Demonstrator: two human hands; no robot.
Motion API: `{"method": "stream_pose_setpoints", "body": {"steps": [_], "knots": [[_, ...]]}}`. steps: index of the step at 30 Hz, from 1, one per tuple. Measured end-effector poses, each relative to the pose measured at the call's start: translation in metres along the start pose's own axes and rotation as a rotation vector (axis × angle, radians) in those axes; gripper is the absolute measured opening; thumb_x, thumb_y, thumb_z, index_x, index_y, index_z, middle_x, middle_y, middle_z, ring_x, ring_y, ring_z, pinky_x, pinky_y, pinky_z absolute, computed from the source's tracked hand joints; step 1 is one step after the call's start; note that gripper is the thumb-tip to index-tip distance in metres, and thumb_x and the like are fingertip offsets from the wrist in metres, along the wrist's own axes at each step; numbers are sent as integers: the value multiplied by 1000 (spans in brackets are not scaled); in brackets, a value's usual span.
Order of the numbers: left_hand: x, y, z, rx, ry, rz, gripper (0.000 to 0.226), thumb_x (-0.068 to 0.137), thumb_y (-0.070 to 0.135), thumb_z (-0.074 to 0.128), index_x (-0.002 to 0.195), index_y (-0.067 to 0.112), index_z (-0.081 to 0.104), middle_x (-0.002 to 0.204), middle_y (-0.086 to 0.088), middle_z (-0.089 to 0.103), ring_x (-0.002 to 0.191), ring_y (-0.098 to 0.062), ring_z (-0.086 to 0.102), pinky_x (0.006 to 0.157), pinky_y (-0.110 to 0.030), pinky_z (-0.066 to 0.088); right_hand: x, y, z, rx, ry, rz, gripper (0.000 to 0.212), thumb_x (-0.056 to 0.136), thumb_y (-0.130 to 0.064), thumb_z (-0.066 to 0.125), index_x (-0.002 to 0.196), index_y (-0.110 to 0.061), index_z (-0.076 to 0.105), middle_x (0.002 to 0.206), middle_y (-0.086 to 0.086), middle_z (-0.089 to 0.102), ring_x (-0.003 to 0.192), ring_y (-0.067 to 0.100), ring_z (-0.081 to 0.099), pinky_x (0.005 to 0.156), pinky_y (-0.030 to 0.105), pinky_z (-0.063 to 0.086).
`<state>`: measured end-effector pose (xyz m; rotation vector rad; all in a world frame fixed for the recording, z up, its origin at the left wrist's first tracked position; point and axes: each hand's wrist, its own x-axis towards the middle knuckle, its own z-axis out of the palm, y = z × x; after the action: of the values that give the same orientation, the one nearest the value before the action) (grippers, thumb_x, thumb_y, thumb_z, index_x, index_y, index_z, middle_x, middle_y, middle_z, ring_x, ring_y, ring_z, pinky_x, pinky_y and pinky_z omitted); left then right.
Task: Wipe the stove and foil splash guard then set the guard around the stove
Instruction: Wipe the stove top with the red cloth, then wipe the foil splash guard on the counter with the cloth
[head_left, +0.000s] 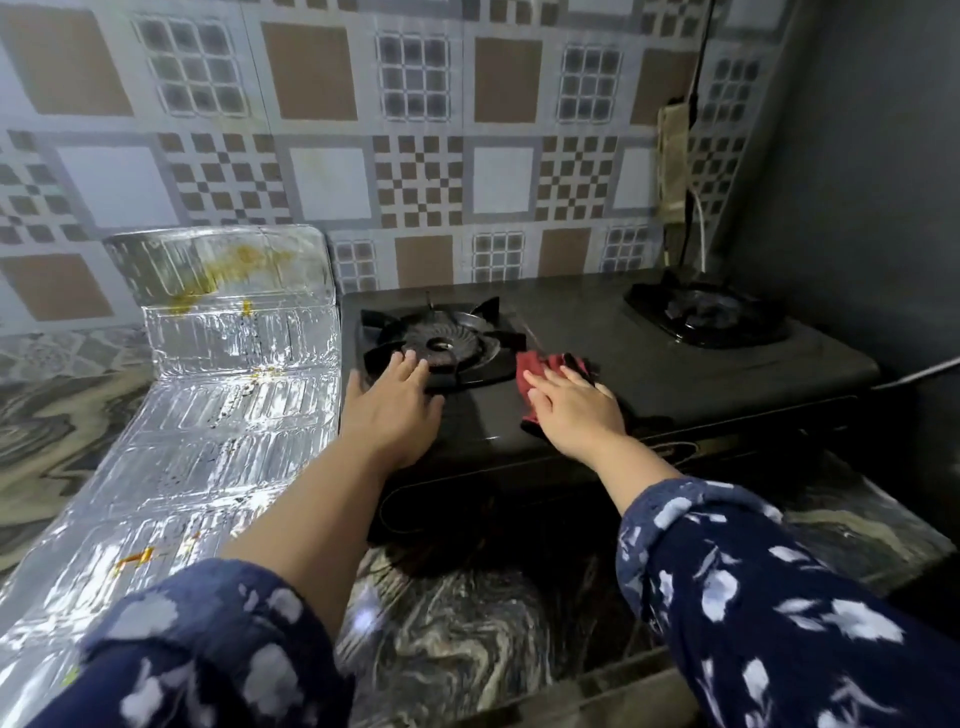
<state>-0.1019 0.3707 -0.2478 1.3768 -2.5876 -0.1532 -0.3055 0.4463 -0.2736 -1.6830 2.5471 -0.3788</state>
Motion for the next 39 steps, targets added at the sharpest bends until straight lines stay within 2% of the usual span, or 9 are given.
{"method": "stream_pose_setpoints", "body": {"steps": [5, 10, 13, 16, 24, 29, 32, 35, 39], "knots": [[-33, -22, 0, -54, -8, -94, 58, 99, 40, 29, 151, 16, 17, 161, 1, 7, 148, -13, 2, 117, -53, 0, -31, -41, 22, 63, 164, -125, 39, 101, -39, 32, 137, -37, 47, 149, -13, 42, 143, 7, 26, 111, 36, 20], [-71, -49, 2, -61, -13, -222, 53, 100, 38, 28, 148, 15, 23, 160, -1, 12, 148, -15, 8, 117, -55, 4, -39, -101, 36, 110, 118, -356, 38, 101, -38, 35, 137, -37, 47, 149, -13, 41, 143, 6, 26, 106, 28, 15], [-95, -69, 8, -76, -79, -332, 56, 101, 39, 22, 151, 16, 14, 161, 1, 6, 148, -15, 4, 118, -55, 3, -41, -131, 38, 152, 68, -460, 39, 101, -36, 35, 139, -36, 45, 151, -16, 36, 143, 5, 25, 101, 20, 11], [-124, -90, 13, -80, -80, -443, 58, 101, 37, 27, 152, 16, 12, 161, 0, 5, 149, -17, 3, 118, -53, 4, -43, -156, 40, 149, 34, -625, 39, 101, -31, 36, 139, -34, 45, 150, -12, 40, 141, 12, 31, 110, 30, 19], [-222, -146, 27, -132, -119, -776, 64, 97, 26, 41, 152, 18, 10, 161, 3, 4, 148, -16, 1, 117, -55, 7, -73, -244, 67, 68, -64, -948, 39, 101, -39, 33, 136, -32, 49, 138, -7, 55, 124, 21, 50, 100, 40, 31], [-274, -185, 37, -159, -132, -959, 71, 95, 34, 43, 152, 16, 4, 161, 2, -4, 148, -15, -3, 117, -56, 6, -102, -294, 108, 28, -163, -1152, 40, 102, -38, 32, 140, -32, 44, 144, -6, 49, 132, 20, 42, 103, 40, 25], [-296, -205, 45, -169, -139, -999, 84, 91, 45, 49, 152, 14, 1, 161, 2, -7, 148, -15, -7, 115, -59, 4, -118, -320, 138, 25, -245, -1274, 39, 101, -37, 36, 136, -29, 50, 143, -3, 51, 131, 23, 43, 103, 42, 24], [-305, -227, 51, -175, -150, -1001, 79, 92, 34, 46, 152, 14, -2, 161, 2, -11, 147, -13, -12, 116, -58, 0, -131, -336, 166, 54, -296, -1369, 53, 94, -47, 24, 128, -29, 60, 140, -4, 55, 128, 24, 49, 101, 47, 32], [-305, -254, 57, -72, -116, -962, 61, 99, 28, 27, 152, 13, 1, 161, 1, -12, 147, -13, -11, 117, -56, -2, -138, -337, 203, -140, -418, -1410, 53, 95, -52, 14, 145, -43, 29, 159, -11, 18, 148, 18, 13, 115, 44, 7]]}}
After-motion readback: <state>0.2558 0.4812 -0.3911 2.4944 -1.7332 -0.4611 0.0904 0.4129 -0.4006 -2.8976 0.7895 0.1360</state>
